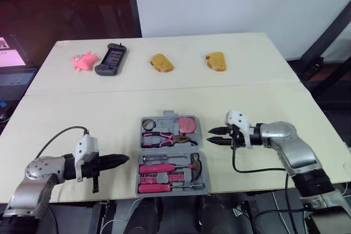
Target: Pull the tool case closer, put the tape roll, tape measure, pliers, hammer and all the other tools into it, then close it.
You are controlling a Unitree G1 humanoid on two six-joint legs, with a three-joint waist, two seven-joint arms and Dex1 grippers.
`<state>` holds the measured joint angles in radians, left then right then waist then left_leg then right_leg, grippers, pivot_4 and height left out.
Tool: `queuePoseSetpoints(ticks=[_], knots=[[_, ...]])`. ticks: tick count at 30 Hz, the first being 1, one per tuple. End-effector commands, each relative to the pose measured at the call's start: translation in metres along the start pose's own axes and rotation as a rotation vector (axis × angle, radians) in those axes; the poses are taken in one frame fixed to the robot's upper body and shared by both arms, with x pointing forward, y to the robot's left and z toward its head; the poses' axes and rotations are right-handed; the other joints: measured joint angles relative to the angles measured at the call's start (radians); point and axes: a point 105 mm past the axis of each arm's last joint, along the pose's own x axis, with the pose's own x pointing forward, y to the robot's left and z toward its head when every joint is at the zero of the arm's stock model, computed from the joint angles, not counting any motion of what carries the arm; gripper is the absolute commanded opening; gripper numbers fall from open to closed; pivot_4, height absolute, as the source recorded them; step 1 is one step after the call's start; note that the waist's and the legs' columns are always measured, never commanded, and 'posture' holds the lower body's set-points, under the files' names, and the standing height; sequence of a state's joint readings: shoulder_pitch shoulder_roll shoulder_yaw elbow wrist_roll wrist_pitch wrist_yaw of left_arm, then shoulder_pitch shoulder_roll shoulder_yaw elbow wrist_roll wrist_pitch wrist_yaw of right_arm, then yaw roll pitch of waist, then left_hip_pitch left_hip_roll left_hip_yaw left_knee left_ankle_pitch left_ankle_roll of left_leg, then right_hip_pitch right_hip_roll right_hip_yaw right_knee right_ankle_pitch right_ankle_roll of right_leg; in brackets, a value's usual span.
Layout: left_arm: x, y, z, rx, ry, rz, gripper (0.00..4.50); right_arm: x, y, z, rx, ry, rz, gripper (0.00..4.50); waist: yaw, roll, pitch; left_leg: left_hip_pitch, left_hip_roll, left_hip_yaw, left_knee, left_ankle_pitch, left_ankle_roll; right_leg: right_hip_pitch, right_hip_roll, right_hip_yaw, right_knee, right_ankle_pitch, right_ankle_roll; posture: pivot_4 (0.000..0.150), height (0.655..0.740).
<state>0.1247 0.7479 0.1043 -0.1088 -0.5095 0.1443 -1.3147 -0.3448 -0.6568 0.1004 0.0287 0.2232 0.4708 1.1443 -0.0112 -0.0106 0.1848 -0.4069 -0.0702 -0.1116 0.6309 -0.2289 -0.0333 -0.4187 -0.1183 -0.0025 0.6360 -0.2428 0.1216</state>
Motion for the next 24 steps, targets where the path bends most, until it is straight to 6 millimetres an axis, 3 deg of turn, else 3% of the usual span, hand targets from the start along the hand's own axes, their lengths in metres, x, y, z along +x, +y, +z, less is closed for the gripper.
queuePoseSetpoints(ticks=[1, 3, 6, 11, 15, 21, 24], knots=[[0.027, -0.022, -0.006, 0.068, 0.073, -0.104, 0.00, -0.003, -0.005, 0.014, 0.120, -0.038, -0.021, 3.59, 0.000, 0.000, 0.000, 0.000, 0.000, 0.000, 0.000, 0.000, 0.000, 0.000, 0.000, 0.000, 0.000, 0.000, 0.000, 0.150, 0.7400], [0.042, -0.021, -0.009, 0.095, 0.063, -0.084, 0.00, 0.001, -0.008, 0.016, 0.207, -0.062, -0.040, 4.48, 0.000, 0.000, 0.000, 0.000, 0.000, 0.001, 0.000, 0.000, 0.000, 0.000, 0.000, 0.000, -0.001, 0.000, 0.000, 0.150, 0.7400], [0.053, -0.021, -0.011, 0.094, 0.048, -0.071, 0.00, 0.005, -0.012, 0.017, 0.283, -0.066, -0.069, 4.48, 0.000, 0.000, 0.000, 0.000, 0.000, 0.000, 0.000, 0.000, 0.000, 0.000, 0.000, 0.000, -0.001, 0.000, 0.000, 0.150, 0.7400], [0.072, -0.035, -0.030, 0.099, 0.094, -0.086, 0.00, 0.019, -0.026, 0.021, 0.500, -0.129, -0.141, 4.48, -0.002, 0.000, 0.000, 0.000, 0.000, 0.001, 0.000, 0.000, 0.000, 0.000, 0.000, 0.000, -0.002, 0.000, 0.000, 0.150, 0.7400], [0.079, -0.028, -0.029, 0.119, 0.082, -0.039, 0.00, 0.028, -0.034, 0.025, 0.636, -0.152, -0.147, 4.48, 0.000, 0.001, 0.000, -0.001, 0.000, 0.001, -0.001, 0.000, 0.000, -0.001, 0.001, 0.000, -0.002, 0.001, 0.000, 0.150, 0.7400], [0.087, -0.027, -0.038, 0.096, 0.132, -0.041, 0.00, 0.047, -0.040, 0.019, 0.707, -0.121, -0.142, 4.48, -0.001, 0.001, 0.000, -0.001, -0.001, 0.001, 0.000, 0.000, 0.001, 0.000, 0.001, 0.000, -0.002, 0.001, 0.000, 0.150, 0.7400], [0.086, -0.025, -0.041, 0.100, 0.192, -0.046, 0.00, 0.062, -0.032, 0.022, 0.739, -0.119, -0.074, 4.48, -0.003, 0.001, 0.000, 0.000, -0.002, 0.001, 0.000, 0.000, 0.001, 0.000, 0.001, 0.000, -0.001, 0.001, 0.000, 0.150, 0.7400]])
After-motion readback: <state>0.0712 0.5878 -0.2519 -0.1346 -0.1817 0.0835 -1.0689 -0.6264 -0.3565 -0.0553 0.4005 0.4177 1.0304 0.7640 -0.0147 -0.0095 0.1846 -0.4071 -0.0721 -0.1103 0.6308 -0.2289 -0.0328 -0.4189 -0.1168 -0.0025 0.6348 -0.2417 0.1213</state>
